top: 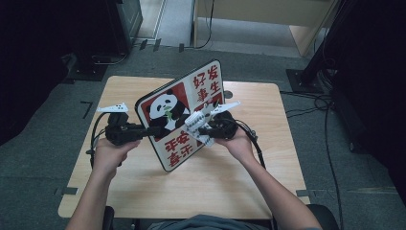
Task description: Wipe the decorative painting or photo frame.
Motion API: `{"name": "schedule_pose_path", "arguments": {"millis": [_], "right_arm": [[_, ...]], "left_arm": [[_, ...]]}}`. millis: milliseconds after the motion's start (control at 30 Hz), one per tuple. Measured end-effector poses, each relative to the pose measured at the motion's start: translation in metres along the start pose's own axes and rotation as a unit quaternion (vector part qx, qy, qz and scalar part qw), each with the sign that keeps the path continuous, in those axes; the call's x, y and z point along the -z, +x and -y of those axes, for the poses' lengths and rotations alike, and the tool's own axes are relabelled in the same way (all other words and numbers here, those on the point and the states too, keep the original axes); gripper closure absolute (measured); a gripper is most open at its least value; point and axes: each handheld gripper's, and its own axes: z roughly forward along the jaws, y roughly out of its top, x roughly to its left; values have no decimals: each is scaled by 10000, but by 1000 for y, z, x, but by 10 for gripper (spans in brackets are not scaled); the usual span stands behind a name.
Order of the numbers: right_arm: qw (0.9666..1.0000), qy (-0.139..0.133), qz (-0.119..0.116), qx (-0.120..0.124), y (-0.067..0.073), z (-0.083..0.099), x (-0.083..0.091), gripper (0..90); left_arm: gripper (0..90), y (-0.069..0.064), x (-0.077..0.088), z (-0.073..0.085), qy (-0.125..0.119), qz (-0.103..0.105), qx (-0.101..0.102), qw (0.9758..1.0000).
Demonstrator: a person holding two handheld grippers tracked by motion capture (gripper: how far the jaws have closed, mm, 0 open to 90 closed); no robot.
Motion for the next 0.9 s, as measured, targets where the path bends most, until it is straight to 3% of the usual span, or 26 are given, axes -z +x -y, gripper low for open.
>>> {"name": "schedule_pose_path", "arguments": {"millis": [433, 900], "right_arm": [[9996, 101, -107, -226, -8, 24, -12, 811], [9980, 447, -211, -384, -12, 45, -27, 809]], "left_arm": [[745, -3, -1, 2, -15, -19, -12, 10000], [740, -2, -1, 3, -64, 7, 59, 10000]]}}
